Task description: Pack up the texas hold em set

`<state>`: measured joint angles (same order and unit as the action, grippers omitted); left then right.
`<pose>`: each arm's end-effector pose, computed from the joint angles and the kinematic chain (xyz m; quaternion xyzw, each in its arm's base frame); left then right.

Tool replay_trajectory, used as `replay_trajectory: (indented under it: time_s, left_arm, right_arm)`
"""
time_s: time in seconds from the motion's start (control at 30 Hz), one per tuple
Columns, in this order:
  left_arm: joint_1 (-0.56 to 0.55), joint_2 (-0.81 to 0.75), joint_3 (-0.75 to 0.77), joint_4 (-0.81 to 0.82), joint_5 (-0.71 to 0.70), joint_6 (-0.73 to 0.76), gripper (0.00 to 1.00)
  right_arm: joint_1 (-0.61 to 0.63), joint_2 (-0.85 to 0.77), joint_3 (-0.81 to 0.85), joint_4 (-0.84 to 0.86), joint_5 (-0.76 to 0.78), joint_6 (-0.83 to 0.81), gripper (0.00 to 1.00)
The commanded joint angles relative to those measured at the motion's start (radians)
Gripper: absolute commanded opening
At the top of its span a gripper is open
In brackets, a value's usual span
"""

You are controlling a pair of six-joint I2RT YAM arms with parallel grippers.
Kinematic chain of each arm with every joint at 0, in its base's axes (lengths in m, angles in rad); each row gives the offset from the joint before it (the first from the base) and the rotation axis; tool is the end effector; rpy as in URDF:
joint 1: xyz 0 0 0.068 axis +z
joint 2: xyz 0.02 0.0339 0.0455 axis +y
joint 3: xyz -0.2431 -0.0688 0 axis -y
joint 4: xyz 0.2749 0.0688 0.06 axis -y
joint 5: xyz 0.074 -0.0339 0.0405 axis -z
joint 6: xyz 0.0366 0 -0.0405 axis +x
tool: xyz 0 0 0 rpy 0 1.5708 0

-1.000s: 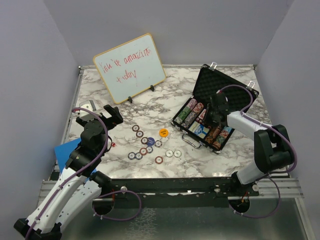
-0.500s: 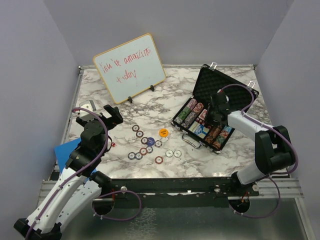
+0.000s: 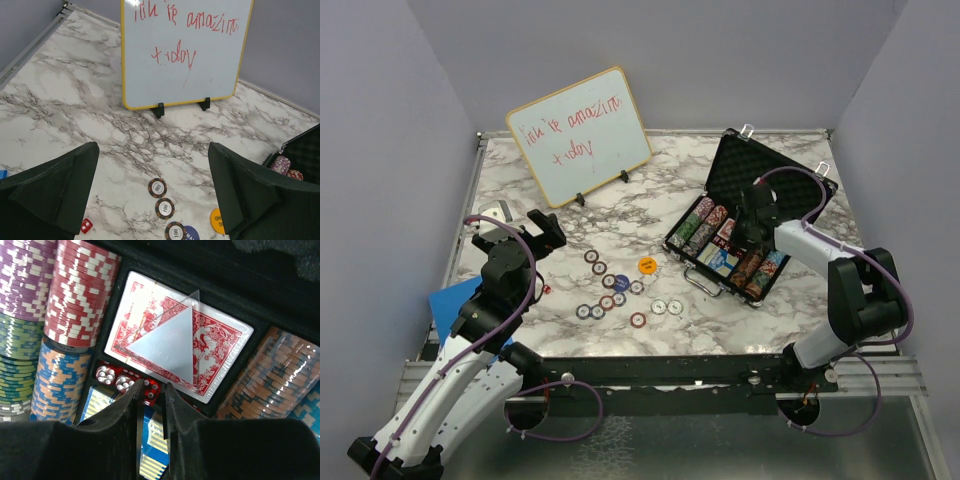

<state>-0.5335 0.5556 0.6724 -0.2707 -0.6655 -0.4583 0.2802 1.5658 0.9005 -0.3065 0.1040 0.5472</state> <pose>0.1674 -0.0726 0.3176 -0.1854 0.7252 -0.0745 0.6589 0.3224 0.0888 0.1429 0.1422 0.9437 0.0730 0.2897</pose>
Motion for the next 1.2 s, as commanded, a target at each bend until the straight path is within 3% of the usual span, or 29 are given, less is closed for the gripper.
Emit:
replay_trajectory:
  time_s: [0.0,0.13,0.47,0.73,0.87,0.93,0.97,1.07,1.17]
  left_arm:
    - [-0.002,-0.009,-0.007,0.003,0.010,0.007,0.99]
    - [-0.002,-0.013,-0.006,0.002,0.009,0.007,0.99]
    - [-0.002,-0.012,-0.008,0.007,0.027,0.005,0.99]
    - [-0.002,-0.011,-0.006,0.010,0.030,0.008,0.99]
    - [-0.002,-0.009,-0.007,0.011,0.027,0.007,0.99]
    - [-0.002,-0.008,-0.008,0.011,0.026,0.009,0.99]
    - [-0.002,-0.007,-0.007,0.010,0.025,0.009,0.99]
    - [-0.002,-0.005,-0.007,0.010,0.022,0.009,0.99]
    - [-0.002,-0.002,-0.008,0.010,0.022,0.009,0.99]
  right_arm:
    - [0.001,-0.023,0.050,-0.006,0.015,-0.086,0.28]
    - [0.000,-0.057,0.065,-0.002,-0.020,-0.190,0.30]
    - [0.001,-0.058,0.069,-0.122,-0.223,-0.685,0.34]
    - [0.001,-0.060,0.085,-0.132,-0.366,-0.825,0.42]
    - [0.001,0.028,0.148,-0.170,-0.347,-0.815,0.51]
    - [0.001,0.063,0.164,-0.175,-0.343,-0.812,0.71]
    - [0.001,0.077,0.169,-0.176,-0.346,-0.812,0.72]
    - [0.001,0.097,0.177,-0.171,-0.358,-0.804,0.67]
    - [-0.001,0.112,0.182,-0.175,-0.374,-0.794,0.43]
